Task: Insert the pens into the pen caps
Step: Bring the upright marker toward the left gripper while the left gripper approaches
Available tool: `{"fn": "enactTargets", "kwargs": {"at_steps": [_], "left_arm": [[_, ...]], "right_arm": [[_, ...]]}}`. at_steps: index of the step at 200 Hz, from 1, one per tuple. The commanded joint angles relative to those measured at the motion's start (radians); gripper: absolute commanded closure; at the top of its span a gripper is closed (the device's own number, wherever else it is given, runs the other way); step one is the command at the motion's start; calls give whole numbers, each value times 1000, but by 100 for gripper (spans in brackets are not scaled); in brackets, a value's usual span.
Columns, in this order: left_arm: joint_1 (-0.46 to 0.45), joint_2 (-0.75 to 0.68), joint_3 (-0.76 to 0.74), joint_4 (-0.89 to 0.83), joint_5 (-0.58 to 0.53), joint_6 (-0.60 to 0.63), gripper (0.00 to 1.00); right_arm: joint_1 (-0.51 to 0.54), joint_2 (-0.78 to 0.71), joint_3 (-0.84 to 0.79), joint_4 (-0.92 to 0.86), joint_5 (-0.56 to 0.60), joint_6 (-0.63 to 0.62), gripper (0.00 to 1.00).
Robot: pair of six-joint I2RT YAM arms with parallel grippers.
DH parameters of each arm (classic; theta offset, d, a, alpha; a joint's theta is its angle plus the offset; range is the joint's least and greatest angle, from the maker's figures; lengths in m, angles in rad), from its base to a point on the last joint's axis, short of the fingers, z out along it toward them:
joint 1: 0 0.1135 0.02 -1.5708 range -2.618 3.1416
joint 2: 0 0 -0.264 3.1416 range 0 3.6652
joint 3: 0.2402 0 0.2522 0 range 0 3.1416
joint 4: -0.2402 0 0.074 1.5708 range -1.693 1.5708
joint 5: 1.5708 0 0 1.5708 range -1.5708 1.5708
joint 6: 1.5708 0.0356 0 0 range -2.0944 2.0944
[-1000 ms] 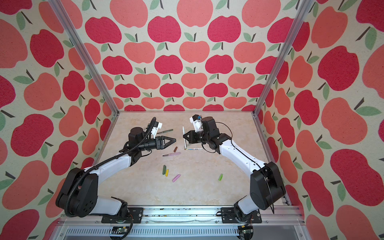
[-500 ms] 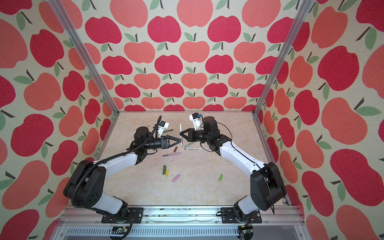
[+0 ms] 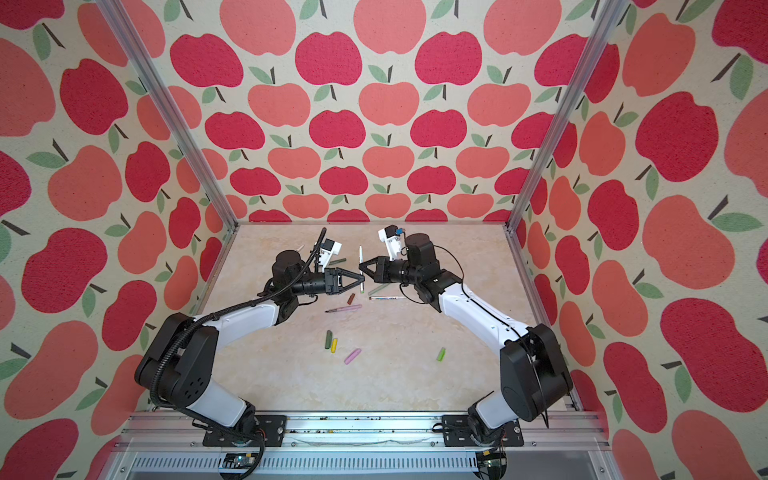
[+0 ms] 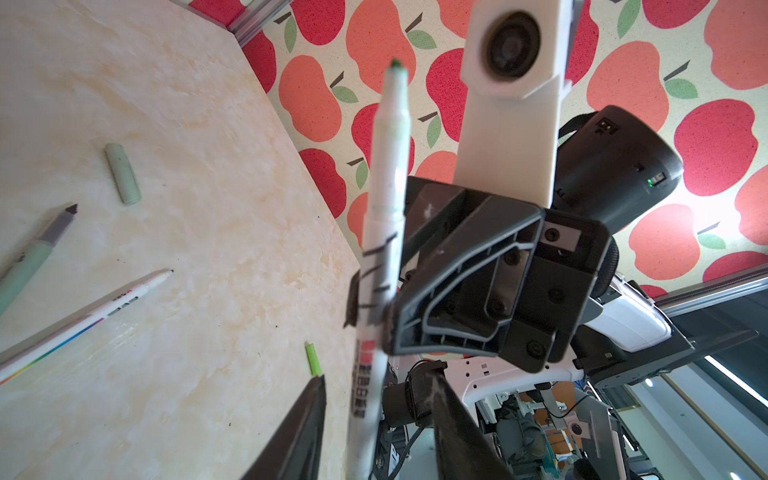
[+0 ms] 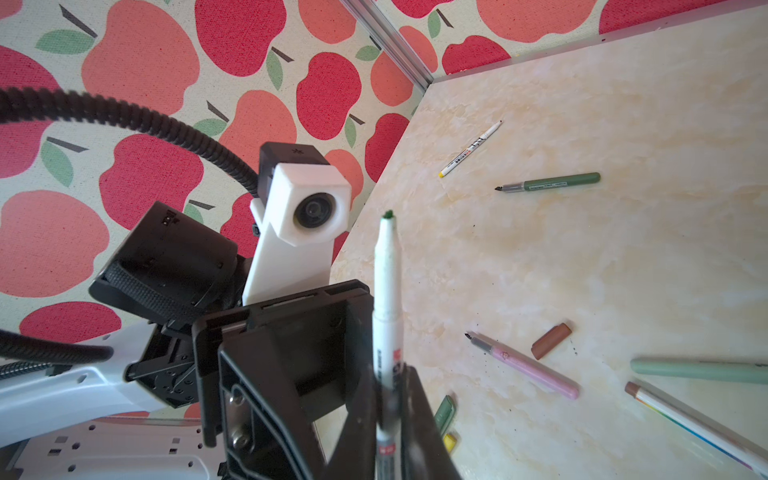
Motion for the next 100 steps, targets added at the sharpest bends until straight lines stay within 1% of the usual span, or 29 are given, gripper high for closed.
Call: {"fn": "enactTargets", "kwargs": {"at_steps": [1, 8, 29, 100], "left_arm": [[-6, 17, 30, 44, 21, 1, 65], [-6, 19, 29, 45, 22, 0, 68], [-7, 21, 27, 46, 20, 0, 71], [-10, 39, 21, 58, 20, -5, 69]], "right_arm": [[6, -5, -16, 26, -8, 16, 92], [6, -7, -19, 28, -5, 15, 92], [6, -7, -24, 33, 0, 15, 92], [6, -5, -38, 78, 0, 46, 92]]}}
